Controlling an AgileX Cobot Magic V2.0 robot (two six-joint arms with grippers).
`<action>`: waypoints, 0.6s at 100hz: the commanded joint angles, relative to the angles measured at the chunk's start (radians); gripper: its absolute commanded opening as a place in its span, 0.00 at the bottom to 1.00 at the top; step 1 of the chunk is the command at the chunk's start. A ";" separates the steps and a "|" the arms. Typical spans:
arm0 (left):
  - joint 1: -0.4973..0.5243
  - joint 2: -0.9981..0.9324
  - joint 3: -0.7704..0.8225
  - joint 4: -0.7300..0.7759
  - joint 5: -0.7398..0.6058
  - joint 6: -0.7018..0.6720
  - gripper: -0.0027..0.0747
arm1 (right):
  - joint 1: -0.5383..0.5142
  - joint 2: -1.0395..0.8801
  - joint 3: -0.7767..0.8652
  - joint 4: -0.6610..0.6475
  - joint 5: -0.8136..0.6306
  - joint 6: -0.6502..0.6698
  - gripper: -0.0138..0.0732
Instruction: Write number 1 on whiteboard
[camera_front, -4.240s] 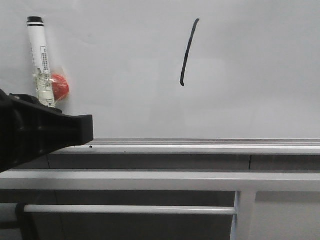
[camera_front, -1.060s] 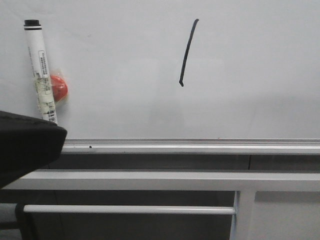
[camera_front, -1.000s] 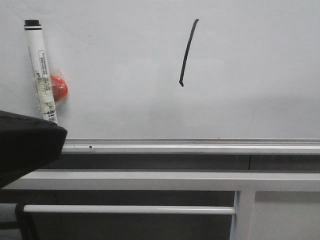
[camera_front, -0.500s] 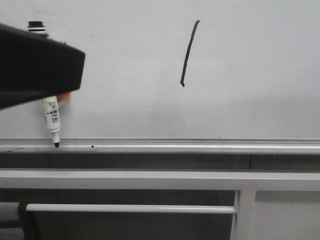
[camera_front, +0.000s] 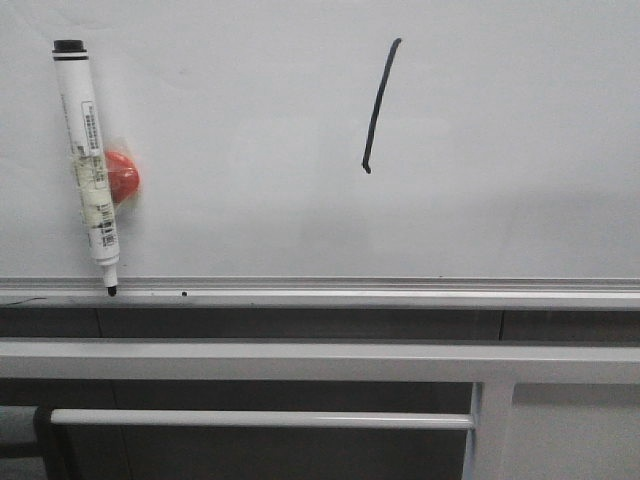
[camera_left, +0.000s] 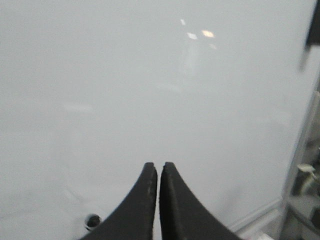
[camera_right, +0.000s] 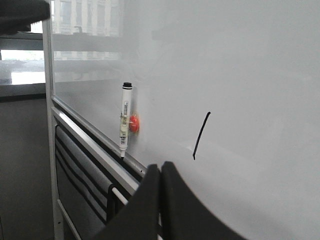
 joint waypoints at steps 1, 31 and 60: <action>0.130 -0.102 -0.031 0.030 -0.004 0.030 0.01 | -0.004 0.008 -0.024 0.005 -0.057 -0.008 0.09; 0.507 -0.282 -0.033 0.030 0.025 0.158 0.01 | -0.004 0.008 -0.024 0.005 -0.054 -0.008 0.09; 0.689 -0.282 0.060 0.030 0.000 0.158 0.01 | -0.004 0.008 -0.024 0.005 -0.056 -0.008 0.09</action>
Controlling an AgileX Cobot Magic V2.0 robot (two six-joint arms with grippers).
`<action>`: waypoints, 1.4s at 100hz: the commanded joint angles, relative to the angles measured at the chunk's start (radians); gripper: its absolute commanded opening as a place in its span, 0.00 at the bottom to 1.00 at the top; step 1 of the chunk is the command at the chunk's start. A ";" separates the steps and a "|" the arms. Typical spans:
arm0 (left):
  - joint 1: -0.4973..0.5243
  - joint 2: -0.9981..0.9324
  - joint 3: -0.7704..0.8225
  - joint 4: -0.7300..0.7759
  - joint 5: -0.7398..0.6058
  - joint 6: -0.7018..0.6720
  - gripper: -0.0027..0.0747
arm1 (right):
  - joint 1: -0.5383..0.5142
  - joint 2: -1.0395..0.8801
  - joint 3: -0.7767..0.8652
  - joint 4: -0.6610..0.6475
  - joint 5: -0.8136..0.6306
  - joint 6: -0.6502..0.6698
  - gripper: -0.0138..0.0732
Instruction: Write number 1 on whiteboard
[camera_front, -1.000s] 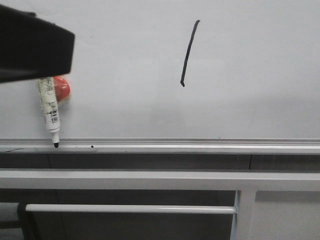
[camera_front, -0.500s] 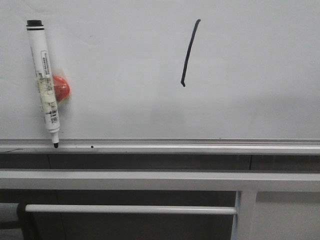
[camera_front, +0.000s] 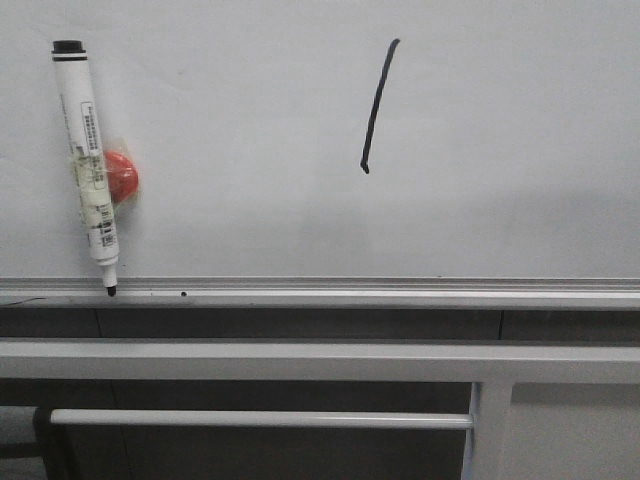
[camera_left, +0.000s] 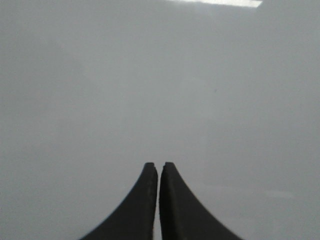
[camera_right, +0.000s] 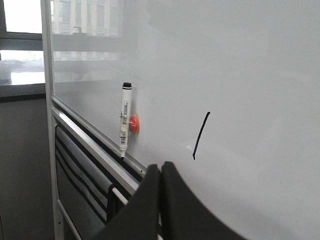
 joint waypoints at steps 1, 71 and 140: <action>0.028 -0.014 0.008 0.022 0.010 0.003 0.01 | -0.004 0.008 -0.024 0.005 -0.056 -0.008 0.09; 0.057 -0.012 0.196 -0.011 0.058 -0.142 0.01 | -0.004 0.008 -0.024 0.005 -0.056 -0.008 0.09; 0.057 -0.012 0.139 -2.005 -0.073 2.053 0.01 | -0.004 0.008 -0.024 0.005 -0.056 -0.008 0.09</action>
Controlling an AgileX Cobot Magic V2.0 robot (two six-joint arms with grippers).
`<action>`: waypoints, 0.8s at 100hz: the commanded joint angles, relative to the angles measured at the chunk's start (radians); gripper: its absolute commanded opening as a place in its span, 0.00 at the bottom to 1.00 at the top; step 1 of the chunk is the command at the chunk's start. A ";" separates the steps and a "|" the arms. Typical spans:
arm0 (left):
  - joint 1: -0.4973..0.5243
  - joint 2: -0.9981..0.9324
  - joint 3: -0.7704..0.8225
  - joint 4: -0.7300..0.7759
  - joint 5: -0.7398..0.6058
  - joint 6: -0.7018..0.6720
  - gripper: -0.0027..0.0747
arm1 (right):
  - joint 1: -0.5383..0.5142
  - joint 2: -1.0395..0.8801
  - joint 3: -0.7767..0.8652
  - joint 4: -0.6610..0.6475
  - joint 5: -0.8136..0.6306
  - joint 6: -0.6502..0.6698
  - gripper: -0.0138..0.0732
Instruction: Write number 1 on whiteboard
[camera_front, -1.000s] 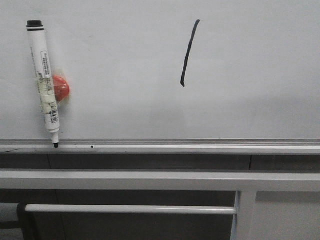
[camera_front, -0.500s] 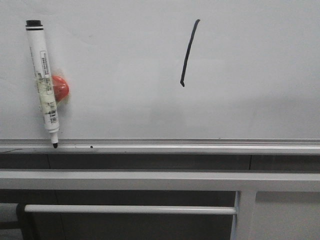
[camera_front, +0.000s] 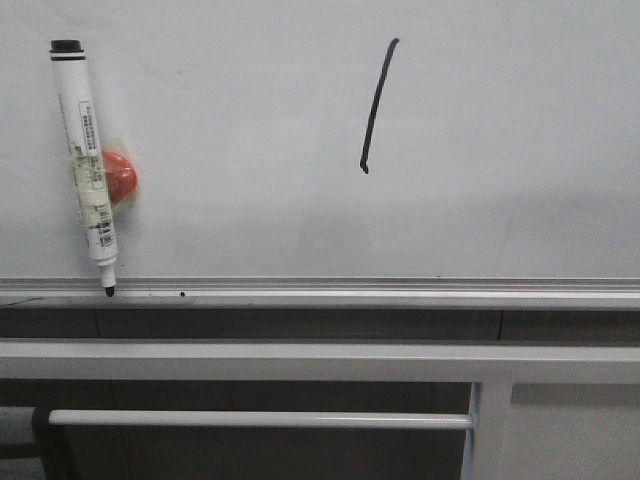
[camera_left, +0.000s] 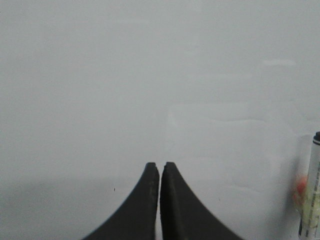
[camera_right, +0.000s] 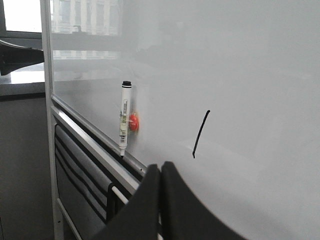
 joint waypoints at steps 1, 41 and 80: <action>0.003 -0.012 -0.006 -0.073 -0.148 0.076 0.01 | -0.004 0.008 -0.026 0.005 -0.056 -0.008 0.09; 0.003 -0.012 0.130 -0.069 -0.270 0.076 0.01 | -0.004 0.008 -0.026 0.005 -0.056 -0.008 0.09; 0.004 -0.012 0.182 -0.015 -0.077 0.068 0.01 | -0.004 0.008 -0.026 0.005 -0.056 -0.008 0.09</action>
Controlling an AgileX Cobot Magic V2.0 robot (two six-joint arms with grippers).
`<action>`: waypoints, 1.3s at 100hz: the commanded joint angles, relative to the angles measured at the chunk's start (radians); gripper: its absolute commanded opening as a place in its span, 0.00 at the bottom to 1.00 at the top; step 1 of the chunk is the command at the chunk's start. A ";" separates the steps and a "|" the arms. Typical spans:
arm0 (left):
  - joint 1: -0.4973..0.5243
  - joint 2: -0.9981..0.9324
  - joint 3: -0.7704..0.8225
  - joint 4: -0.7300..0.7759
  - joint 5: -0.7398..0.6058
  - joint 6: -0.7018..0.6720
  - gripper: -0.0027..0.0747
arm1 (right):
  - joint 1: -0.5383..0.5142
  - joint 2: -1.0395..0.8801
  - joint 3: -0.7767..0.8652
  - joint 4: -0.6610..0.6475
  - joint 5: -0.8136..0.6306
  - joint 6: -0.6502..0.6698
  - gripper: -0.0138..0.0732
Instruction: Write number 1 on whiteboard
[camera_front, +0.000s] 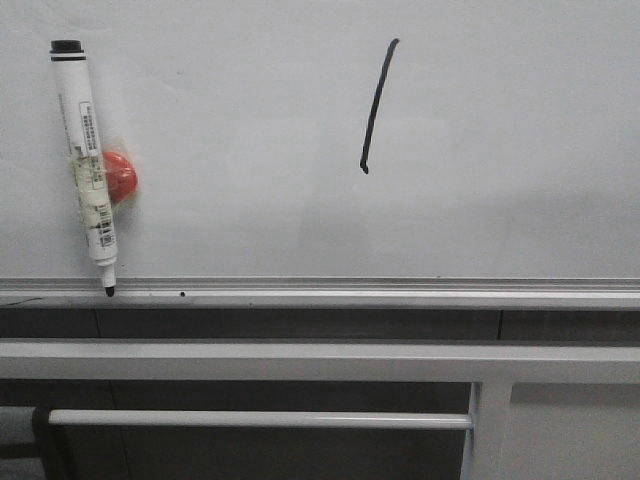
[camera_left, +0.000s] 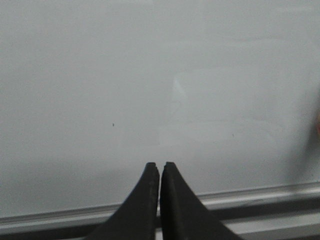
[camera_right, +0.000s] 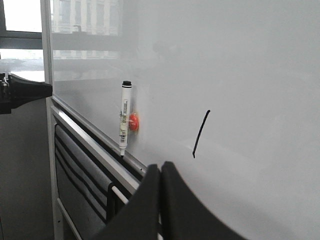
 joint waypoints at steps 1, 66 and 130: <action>0.004 -0.012 0.007 0.009 -0.015 -0.005 0.01 | -0.004 0.008 -0.026 0.005 -0.056 -0.008 0.09; 0.090 -0.023 0.007 0.070 0.129 -0.005 0.01 | -0.004 0.008 -0.026 0.005 -0.056 -0.008 0.09; 0.111 -0.023 0.007 0.080 0.118 -0.101 0.01 | -0.004 0.008 -0.026 0.005 -0.056 -0.008 0.09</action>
